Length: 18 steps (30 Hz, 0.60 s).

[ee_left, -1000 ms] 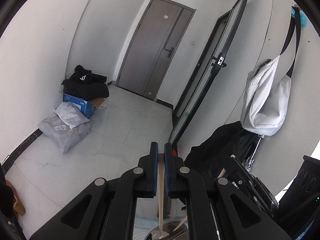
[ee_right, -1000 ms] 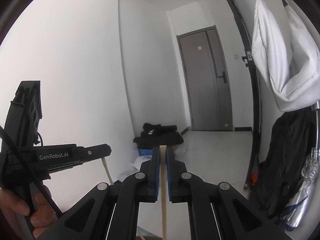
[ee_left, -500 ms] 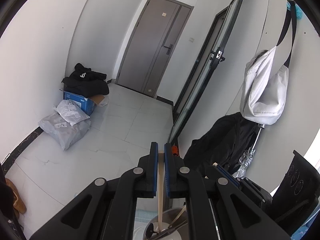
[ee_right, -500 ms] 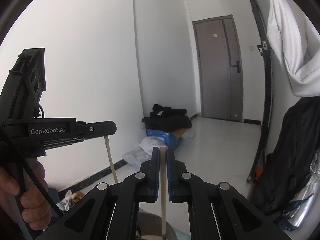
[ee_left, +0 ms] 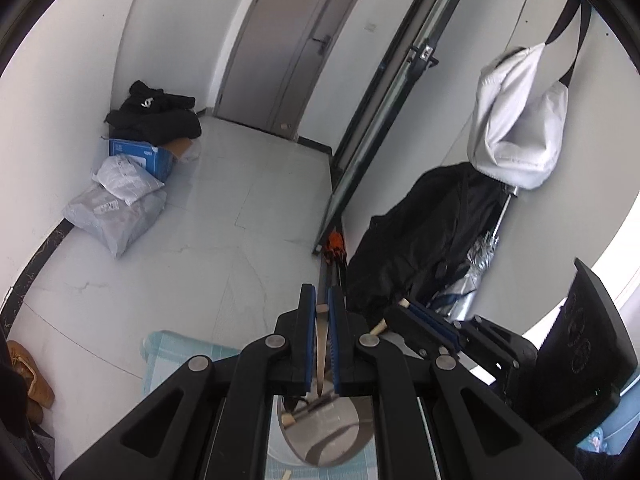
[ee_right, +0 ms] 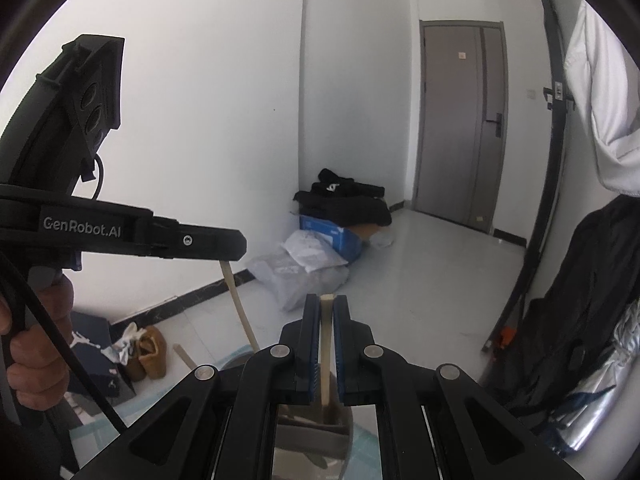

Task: Organize utensils
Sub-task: 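Lower both held chopsticks into the caddy and open both grippers, then move both open grippers back over the chopstick pile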

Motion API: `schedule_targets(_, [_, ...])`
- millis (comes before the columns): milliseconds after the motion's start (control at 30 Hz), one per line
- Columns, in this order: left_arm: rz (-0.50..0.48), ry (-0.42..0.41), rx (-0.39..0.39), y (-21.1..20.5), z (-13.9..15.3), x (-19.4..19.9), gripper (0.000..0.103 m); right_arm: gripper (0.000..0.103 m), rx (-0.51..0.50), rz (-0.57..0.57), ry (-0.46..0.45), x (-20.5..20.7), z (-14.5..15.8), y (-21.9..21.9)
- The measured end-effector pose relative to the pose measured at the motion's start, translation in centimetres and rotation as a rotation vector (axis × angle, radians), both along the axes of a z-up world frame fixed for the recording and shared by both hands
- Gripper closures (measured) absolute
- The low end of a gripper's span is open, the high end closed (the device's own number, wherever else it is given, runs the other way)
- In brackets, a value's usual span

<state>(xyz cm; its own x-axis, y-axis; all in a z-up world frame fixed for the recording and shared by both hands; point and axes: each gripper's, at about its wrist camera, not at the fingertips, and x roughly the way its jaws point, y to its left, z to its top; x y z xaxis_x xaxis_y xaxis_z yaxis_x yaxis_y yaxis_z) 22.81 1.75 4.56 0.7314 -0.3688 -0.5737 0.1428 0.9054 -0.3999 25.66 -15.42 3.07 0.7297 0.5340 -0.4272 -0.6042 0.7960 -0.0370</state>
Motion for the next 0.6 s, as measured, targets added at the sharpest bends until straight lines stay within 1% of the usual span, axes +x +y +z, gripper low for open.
schedule_targets(67, [-0.026, 0.03, 0.0, -0.1, -0.2, -0.2, 0.099, 0.096, -0.013, -0.013, 0.045, 0.1, -0.2, 0.2])
schedule_targets(100, [-0.018, 0.04, 0.002, -0.1, -0.3, -0.4, 0.098, 0.096, -0.013, -0.017, 0.059, 0.2, -0.2, 0.1])
schedule_targets(167, [-0.006, 0.063, 0.003, 0.1, -0.4, -0.5, 0.091, 0.093, -0.004, -0.017, 0.08, 0.0, -0.2, 0.0])
schedule_targets(200, [0.003, 0.082, 0.0, 0.3, -0.4, -0.5, 0.083, 0.088, -0.002, -0.026, 0.084, -0.3, -0.2, -0.1])
schedule_targets(233, [0.011, 0.088, -0.016, 0.7, -0.4, -0.7, 0.078, 0.082, 0.006, -0.039, 0.086, -0.5, -0.1, -0.4])
schedule_targets(300, [0.031, 0.088, -0.029, 1.3, -0.1, -1.1, 0.074, 0.08, 0.04, -0.055, 0.1, -1.0, 0.2, -1.1])
schedule_targets(333, [0.051, 0.092, -0.023, 1.6, 0.1, -1.3, 0.069, 0.079, 0.044, -0.067, 0.104, -1.2, 0.4, -1.3])
schedule_targets(400, [0.087, 0.09, -0.024, 2.3, 0.5, -2.1, 0.064, 0.071, 0.056, -0.086, 0.105, -2.0, 0.7, -2.0])
schedule_targets(467, [0.124, 0.089, -0.012, 2.8, 0.8, -2.9, 0.058, 0.066, 0.075, -0.097, 0.107, -2.9, 1.0, -2.7])
schedule_targets(533, [0.151, 0.076, 0.001, 2.8, 1.3, -4.0, 0.044, 0.062, 0.09, -0.111, 0.104, -3.9, 1.4, -3.2])
schedule_targets(600, [0.176, 0.059, 0.025, 2.7, 1.6, -4.9, 0.036, 0.06, 0.106, -0.125, 0.106, -5.0, 1.9, -3.8])
